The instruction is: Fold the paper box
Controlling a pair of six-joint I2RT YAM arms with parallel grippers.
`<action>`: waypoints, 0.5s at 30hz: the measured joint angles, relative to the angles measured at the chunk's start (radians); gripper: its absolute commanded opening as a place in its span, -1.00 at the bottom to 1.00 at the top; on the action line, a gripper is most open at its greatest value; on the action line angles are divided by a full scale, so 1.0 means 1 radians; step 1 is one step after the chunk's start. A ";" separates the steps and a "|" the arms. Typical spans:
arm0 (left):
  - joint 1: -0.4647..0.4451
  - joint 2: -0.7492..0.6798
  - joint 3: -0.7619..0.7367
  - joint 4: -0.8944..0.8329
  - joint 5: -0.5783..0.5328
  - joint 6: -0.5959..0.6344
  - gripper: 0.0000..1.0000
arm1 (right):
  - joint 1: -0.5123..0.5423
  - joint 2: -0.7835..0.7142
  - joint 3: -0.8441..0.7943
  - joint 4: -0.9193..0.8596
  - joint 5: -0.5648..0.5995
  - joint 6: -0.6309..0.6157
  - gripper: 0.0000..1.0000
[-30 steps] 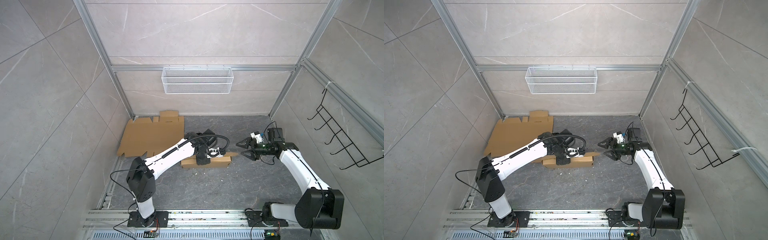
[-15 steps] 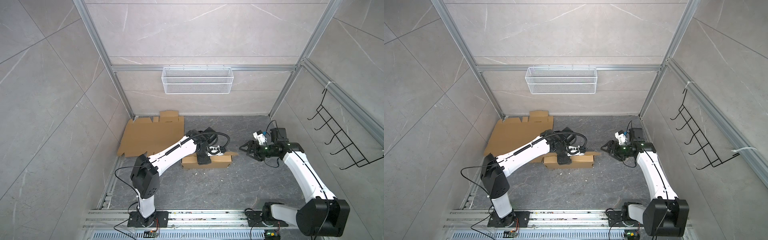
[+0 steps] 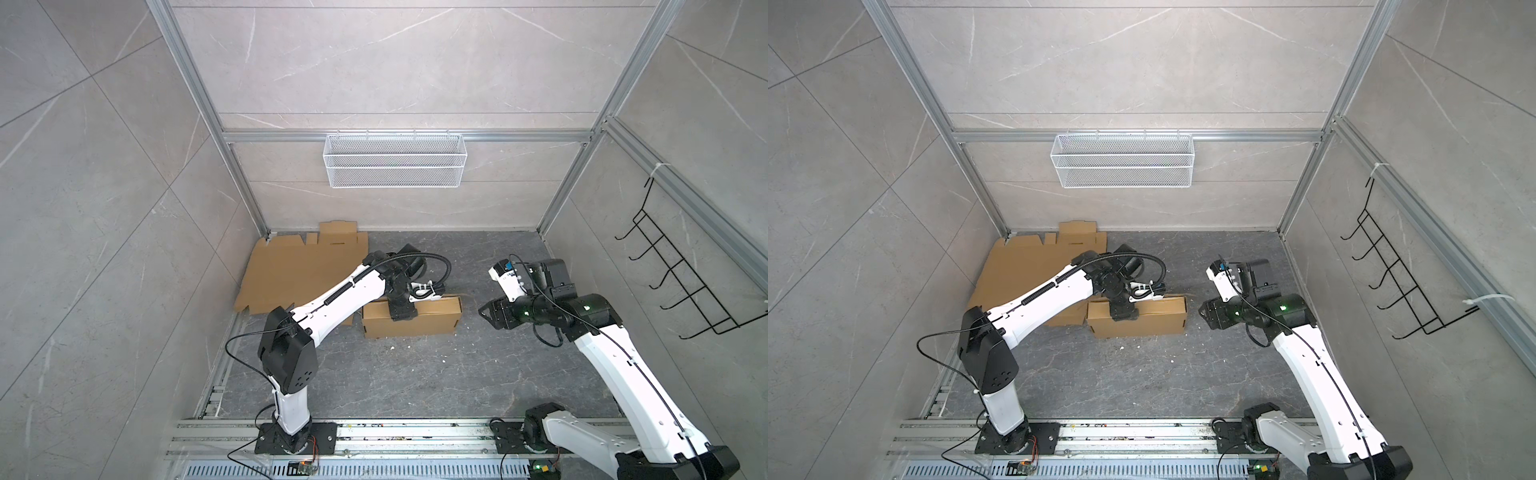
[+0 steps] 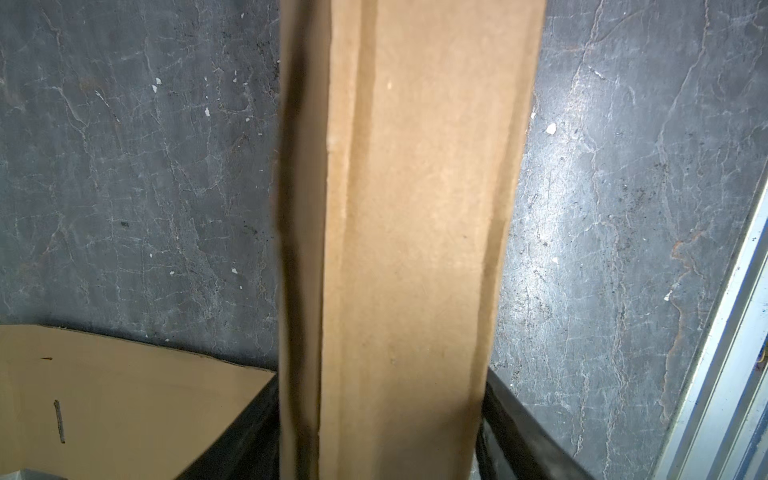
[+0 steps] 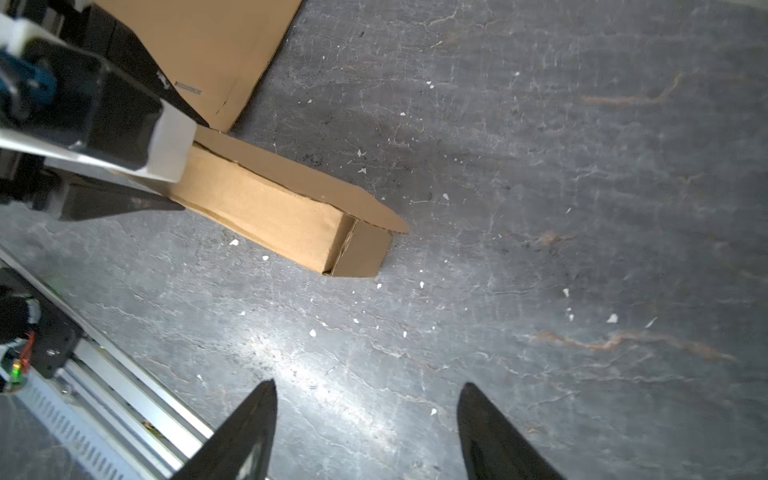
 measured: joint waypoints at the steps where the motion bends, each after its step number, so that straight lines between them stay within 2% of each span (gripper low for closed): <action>1: 0.001 0.002 0.001 0.000 0.001 0.001 0.33 | 0.011 0.018 0.015 -0.010 0.009 -0.025 0.14; 3: 0.002 0.003 0.002 0.000 0.003 0.006 0.32 | 0.043 0.069 0.046 -0.021 0.040 -0.067 0.09; 6: 0.006 0.003 0.002 0.000 0.007 0.014 0.31 | 0.083 0.145 0.060 -0.013 0.093 -0.103 0.14; 15: 0.012 0.003 0.002 0.000 0.027 0.031 0.29 | 0.092 0.234 0.065 0.121 0.148 -0.162 0.20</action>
